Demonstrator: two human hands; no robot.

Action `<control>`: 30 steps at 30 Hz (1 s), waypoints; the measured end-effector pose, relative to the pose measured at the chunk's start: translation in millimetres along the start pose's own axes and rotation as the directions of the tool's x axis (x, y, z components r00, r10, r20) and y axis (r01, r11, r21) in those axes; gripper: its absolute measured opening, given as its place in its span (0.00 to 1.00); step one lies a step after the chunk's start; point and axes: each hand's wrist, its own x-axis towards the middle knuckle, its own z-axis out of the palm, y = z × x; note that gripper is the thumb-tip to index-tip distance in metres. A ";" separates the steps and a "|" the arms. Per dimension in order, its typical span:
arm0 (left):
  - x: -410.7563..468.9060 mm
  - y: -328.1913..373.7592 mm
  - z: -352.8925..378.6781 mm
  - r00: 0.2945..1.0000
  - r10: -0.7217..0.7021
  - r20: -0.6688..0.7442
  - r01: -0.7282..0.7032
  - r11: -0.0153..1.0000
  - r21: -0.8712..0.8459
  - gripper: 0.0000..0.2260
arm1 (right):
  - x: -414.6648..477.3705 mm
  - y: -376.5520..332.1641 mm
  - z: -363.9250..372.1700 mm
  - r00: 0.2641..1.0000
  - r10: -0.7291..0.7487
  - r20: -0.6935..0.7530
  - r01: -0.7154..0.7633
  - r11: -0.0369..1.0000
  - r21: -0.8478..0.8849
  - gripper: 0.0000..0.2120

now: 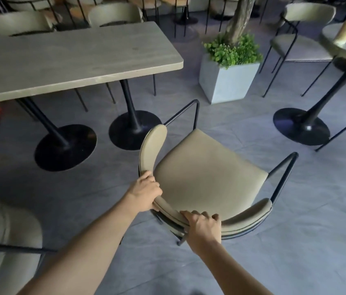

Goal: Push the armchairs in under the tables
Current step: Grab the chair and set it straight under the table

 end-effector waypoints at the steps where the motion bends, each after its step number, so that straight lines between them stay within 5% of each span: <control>1: -1.3 2.0 -0.8 1.000 -0.013 -0.003 0.013 1.000 0.005 0.11 | -1.9 1.5 -0.3 1.000 -0.014 -0.013 0.014 1.000 0.009 0.25; 19: -30.6 52.3 -3.5 0.891 -0.397 0.218 0.418 0.907 -0.057 0.21 | 42.5 36.2 -52.5 0.893 -0.420 0.162 0.448 0.859 -0.249 0.22; 30: -26.7 33.8 12.4 0.818 -0.497 0.291 0.572 0.758 -0.315 0.19 | 97.3 26.8 -64.4 0.907 -0.400 0.131 0.421 0.850 -0.316 0.19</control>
